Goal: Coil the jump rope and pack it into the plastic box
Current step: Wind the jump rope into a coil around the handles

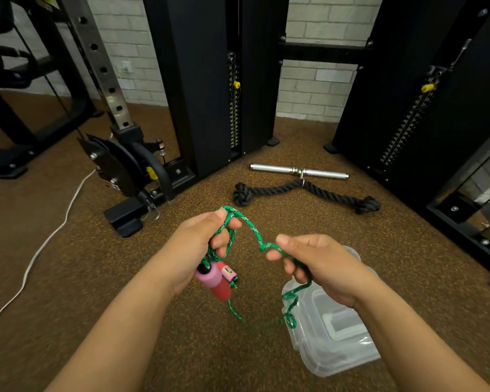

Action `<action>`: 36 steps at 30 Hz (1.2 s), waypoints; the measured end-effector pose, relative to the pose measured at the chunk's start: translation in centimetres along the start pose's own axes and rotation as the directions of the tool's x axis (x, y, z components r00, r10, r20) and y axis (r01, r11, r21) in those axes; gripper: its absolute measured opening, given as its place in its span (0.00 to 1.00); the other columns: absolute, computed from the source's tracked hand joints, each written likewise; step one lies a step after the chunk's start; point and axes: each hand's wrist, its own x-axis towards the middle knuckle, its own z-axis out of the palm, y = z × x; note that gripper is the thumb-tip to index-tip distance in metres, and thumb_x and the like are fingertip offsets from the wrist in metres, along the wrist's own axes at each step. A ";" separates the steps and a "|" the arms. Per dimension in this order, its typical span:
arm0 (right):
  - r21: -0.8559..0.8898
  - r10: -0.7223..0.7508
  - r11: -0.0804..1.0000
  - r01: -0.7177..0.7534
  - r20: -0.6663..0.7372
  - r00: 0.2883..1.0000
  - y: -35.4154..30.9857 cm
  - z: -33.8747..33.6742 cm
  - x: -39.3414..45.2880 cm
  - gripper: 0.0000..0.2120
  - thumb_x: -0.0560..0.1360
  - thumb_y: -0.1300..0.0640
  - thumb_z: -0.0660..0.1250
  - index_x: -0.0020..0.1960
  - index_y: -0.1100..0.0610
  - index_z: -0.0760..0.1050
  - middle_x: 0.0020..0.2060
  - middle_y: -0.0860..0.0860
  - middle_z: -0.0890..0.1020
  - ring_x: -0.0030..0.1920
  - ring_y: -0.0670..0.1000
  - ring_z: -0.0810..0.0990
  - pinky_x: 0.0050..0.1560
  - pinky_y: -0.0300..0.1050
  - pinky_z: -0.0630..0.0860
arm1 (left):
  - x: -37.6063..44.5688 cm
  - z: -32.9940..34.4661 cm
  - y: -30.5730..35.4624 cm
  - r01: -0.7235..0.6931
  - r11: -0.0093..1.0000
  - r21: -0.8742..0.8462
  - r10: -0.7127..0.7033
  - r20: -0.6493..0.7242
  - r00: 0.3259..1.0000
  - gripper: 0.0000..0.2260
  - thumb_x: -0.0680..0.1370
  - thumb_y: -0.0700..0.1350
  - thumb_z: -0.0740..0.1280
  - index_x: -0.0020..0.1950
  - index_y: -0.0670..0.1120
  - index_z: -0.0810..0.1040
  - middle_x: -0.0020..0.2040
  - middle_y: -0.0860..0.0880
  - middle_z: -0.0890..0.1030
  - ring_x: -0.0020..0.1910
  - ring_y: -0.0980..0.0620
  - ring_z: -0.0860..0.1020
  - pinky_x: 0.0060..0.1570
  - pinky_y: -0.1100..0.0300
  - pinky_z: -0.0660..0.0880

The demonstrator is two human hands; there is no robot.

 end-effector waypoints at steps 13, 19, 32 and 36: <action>-0.362 -0.037 0.931 -0.032 -0.182 0.983 2.3 0.0 1.1 0.07 0.68 0.62 0.75 0.37 0.52 0.79 0.33 0.48 0.80 0.37 0.47 0.78 0.48 0.50 0.79 | 0.0 0.2 -0.4 0.030 0.999 0.034 -0.033 0.086 0.996 0.15 0.82 0.48 0.55 0.45 0.42 0.78 0.25 0.53 0.67 0.26 0.55 0.67 0.33 0.62 0.69; -0.123 -0.188 0.974 0.189 0.023 0.982 1.8 1.1 1.1 0.15 0.74 0.66 0.67 0.58 0.52 0.76 0.53 0.50 0.83 0.56 0.45 0.80 0.57 0.38 0.75 | -0.5 1.5 -0.3 0.047 0.969 0.242 -0.120 0.299 0.947 0.15 0.82 0.48 0.56 0.47 0.42 0.78 0.26 0.54 0.68 0.28 0.56 0.69 0.36 0.64 0.70; -0.076 -0.148 0.987 0.140 -0.109 0.983 3.4 3.1 2.0 0.09 0.81 0.62 0.56 0.49 0.58 0.75 0.31 0.52 0.77 0.31 0.48 0.78 0.36 0.37 0.74 | -0.3 1.3 -0.5 0.066 0.993 -0.102 -0.043 0.214 0.976 0.16 0.81 0.47 0.56 0.51 0.39 0.79 0.26 0.52 0.68 0.27 0.55 0.68 0.33 0.64 0.69; -0.536 -0.240 0.828 0.164 -0.075 0.968 4.8 3.9 2.2 0.09 0.80 0.57 0.57 0.47 0.53 0.76 0.29 0.43 0.73 0.30 0.44 0.72 0.36 0.43 0.71 | -0.3 0.9 -0.7 0.061 0.976 -0.208 -0.031 0.145 0.989 0.16 0.81 0.47 0.57 0.58 0.39 0.78 0.30 0.50 0.74 0.30 0.54 0.71 0.35 0.63 0.71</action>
